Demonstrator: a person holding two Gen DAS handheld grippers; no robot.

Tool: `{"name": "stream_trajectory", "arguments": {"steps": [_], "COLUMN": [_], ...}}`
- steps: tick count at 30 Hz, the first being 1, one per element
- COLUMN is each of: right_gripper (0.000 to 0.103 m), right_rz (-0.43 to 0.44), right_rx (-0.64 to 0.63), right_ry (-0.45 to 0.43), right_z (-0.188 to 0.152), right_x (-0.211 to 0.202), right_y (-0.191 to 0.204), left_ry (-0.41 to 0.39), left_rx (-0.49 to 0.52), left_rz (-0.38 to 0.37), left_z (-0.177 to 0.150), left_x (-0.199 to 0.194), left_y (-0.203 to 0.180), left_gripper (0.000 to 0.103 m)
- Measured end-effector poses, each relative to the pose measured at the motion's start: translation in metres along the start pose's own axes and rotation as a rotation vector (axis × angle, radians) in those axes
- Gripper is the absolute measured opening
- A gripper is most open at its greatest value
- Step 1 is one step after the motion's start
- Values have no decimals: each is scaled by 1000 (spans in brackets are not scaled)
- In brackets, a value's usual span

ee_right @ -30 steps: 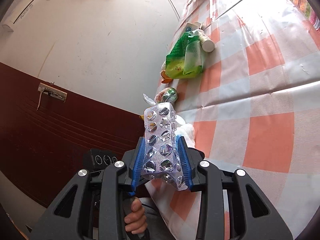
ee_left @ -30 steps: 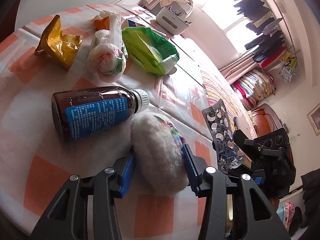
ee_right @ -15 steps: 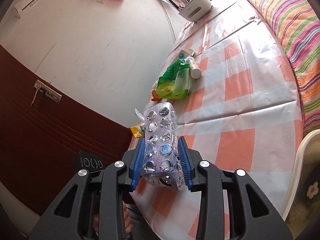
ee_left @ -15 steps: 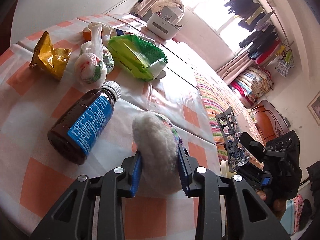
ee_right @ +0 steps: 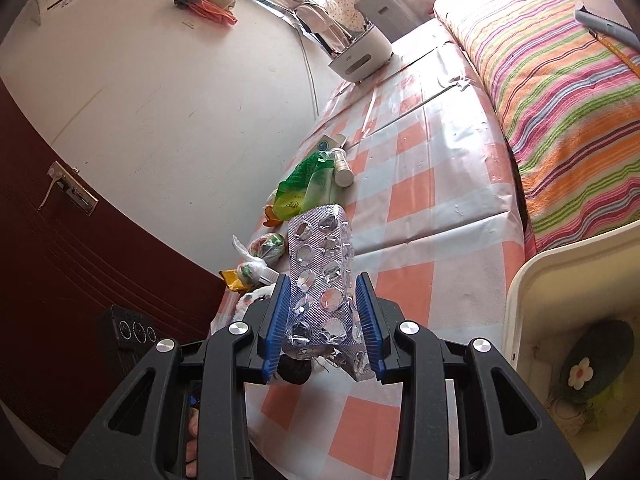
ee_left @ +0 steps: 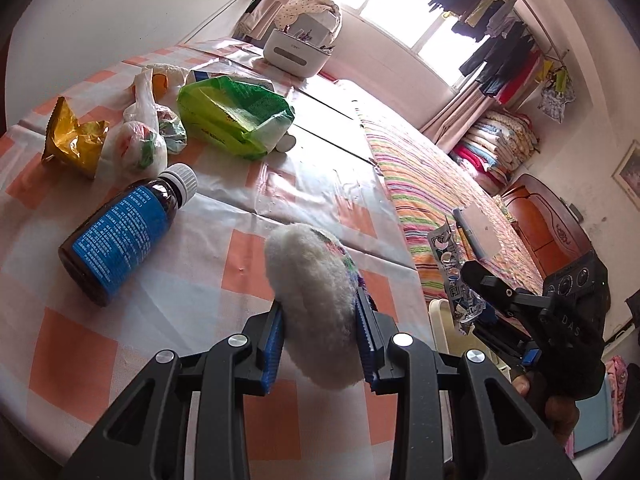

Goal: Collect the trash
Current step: 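Carry the blister packs and white plush over the cream bin with both tools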

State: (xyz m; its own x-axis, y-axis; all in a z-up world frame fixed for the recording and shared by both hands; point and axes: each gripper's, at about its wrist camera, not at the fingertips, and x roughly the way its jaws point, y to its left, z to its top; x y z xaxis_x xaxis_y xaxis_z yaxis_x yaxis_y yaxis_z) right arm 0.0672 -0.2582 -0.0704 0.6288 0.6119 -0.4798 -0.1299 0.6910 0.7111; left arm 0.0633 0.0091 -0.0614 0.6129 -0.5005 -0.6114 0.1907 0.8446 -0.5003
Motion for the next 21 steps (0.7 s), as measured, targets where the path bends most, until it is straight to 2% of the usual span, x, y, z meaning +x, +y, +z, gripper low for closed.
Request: {"name": "stream_trajectory", "arguments": {"steps": [21], "right_gripper": [34], "right_rz": [-259], "right_rx": [43], "right_ry": [-227], "right_z": [-34], "right_x": [-67], "right_y": [-31], "left_ry": [85], "left_rx": [126], "left_rz": [-40], "left_z": [-19], "left_x": [28], "left_y": [-68], "left_gripper": [31]}}
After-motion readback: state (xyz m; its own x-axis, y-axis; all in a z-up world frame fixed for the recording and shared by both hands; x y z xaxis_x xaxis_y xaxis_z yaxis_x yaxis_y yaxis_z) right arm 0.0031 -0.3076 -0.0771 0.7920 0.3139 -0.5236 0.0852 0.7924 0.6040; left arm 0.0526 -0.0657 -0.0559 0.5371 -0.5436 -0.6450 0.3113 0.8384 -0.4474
